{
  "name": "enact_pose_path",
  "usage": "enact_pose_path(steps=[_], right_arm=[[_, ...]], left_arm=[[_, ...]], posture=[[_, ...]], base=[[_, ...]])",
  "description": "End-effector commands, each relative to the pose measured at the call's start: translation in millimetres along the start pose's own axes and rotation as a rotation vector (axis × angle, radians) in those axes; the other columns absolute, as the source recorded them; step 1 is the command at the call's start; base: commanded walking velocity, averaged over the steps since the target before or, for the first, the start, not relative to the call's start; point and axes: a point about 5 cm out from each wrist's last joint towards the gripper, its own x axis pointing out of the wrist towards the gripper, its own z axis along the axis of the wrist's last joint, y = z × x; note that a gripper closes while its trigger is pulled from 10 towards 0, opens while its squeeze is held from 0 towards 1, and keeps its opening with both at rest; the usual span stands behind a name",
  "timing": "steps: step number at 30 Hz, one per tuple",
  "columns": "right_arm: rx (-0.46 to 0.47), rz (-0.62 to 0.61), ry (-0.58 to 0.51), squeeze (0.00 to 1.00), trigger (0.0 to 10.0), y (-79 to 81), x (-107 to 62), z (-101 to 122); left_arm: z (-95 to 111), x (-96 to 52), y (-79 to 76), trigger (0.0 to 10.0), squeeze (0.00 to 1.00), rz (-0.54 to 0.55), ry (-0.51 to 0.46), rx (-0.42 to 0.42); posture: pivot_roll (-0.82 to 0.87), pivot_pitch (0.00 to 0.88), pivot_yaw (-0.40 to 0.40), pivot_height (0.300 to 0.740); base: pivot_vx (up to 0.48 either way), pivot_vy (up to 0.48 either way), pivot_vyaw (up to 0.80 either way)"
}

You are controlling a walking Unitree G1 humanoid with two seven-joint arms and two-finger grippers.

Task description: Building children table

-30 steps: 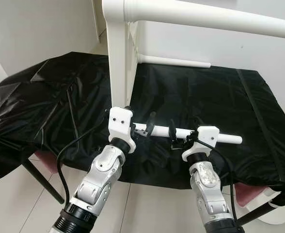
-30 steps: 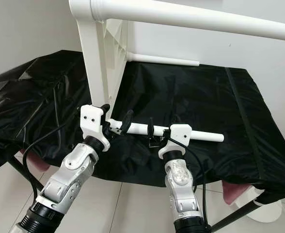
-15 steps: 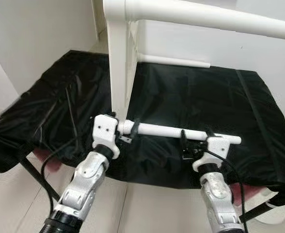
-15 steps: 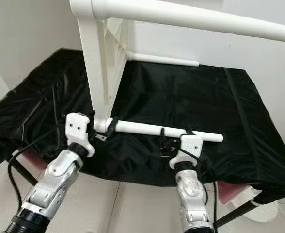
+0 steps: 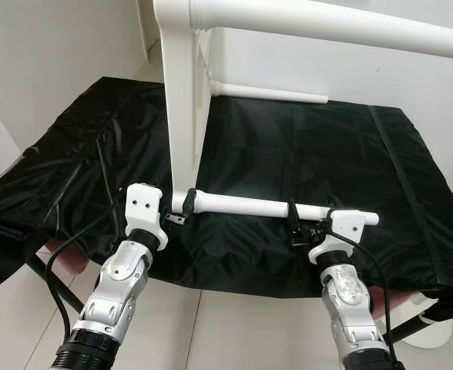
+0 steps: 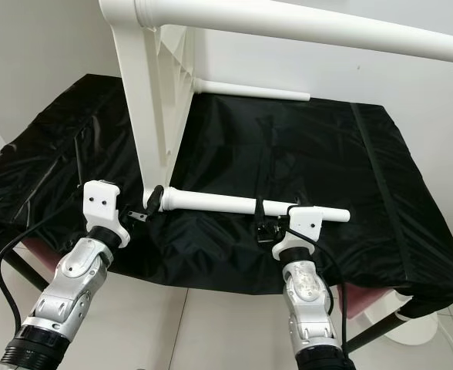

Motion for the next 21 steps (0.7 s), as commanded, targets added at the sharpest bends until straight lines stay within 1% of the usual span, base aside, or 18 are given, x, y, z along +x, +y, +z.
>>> enact_pose_path(steps=[1, 2, 3, 4, 7, 8, 11, 13, 15, 16, 18, 21], right_arm=[[0.021, 0.016, 0.025, 0.00, 10.0, 7.0, -5.5, -6.6], [0.036, 0.019, 0.034, 0.00, 10.0, 10.2, -8.7, -8.6], [0.036, 0.019, 0.034, 0.00, 10.0, 10.2, -8.7, -8.6], [0.048, 0.022, 0.040, 0.00, 10.0, 12.6, -11.5, -10.4], [0.065, 0.007, 0.046, 0.00, 10.0, 14.7, -19.5, -13.5], [0.065, 0.003, 0.047, 0.00, 10.0, 14.7, -21.4, -14.2], [0.059, -0.004, 0.053, 0.00, 10.0, 13.3, -24.8, -16.1], [0.057, -0.009, 0.057, 0.00, 10.0, 10.9, -27.1, -17.1], [0.056, -0.009, 0.058, 0.00, 10.0, 9.9, -27.6, -17.3], [0.055, -0.008, 0.058, 0.00, 10.0, 9.0, -27.6, -17.1], [0.055, -0.008, 0.058, 0.00, 10.0, 9.0, -27.6, -17.1], [0.053, -0.003, 0.057, 0.00, 10.0, 7.2, -27.7, -16.4]], left_arm=[[-13.5, -6.3, 2.2, 10.0, 0.00, 0.018, 0.040, -0.071], [-18.4, -10.0, 0.9, 10.0, 0.00, 0.033, 0.052, -0.104], [-18.4, -10.0, 0.9, 10.0, 0.00, 0.033, 0.052, -0.104], [-22.3, -13.0, -0.8, 10.0, 0.00, 0.042, 0.058, -0.134], [-30.9, -21.7, -3.6, 10.0, 0.00, 0.059, 0.067, -0.174], [-32.7, -23.6, -2.4, 10.0, 0.00, 0.074, 0.070, -0.163], [-33.8, -26.7, 1.0, 10.0, 0.00, 0.098, 0.060, -0.168], [-34.8, -29.3, 5.5, 10.0, 0.00, 0.127, 0.065, -0.136], [-34.8, -29.9, 6.6, 10.0, 0.00, 0.131, 0.067, -0.126], [-33.1, -30.5, 9.0, 10.0, 0.00, 0.139, 0.058, -0.100], [-33.1, -30.5, 9.0, 10.0, 0.00, 0.139, 0.058, -0.100], [-32.2, -31.3, 11.0, 10.0, 0.00, 0.146, 0.060, -0.077]], posture=[[0.07, 0.065, -0.001, 0.740], [0.07, 0.063, -0.002, 0.740], [0.07, 0.063, -0.002, 0.740], [0.07, 0.063, -0.002, 0.740], [0.08, 0.065, -0.008, 0.740], [0.08, 0.064, -0.013, 0.740], [0.08, 0.063, -0.017, 0.740], [0.09, 0.063, -0.030, 0.740], [0.09, 0.062, -0.032, 0.740], [0.09, 0.059, -0.037, 0.740], [0.09, 0.059, -0.037, 0.740], [0.10, 0.062, -0.047, 0.740]], base=[[0.000, 0.000, 0.00], [0.000, 0.000, 0.00], [0.000, 0.000, 0.00], [0.000, 0.000, 0.00], [0.000, 0.000, 0.00], [0.000, 0.000, 0.00], [0.000, 0.000, 0.00], [0.000, 0.000, 0.00], [0.000, 0.000, 0.00], [0.000, 0.000, 0.00], [0.000, 0.000, 0.00], [0.000, 0.000, 0.00]])
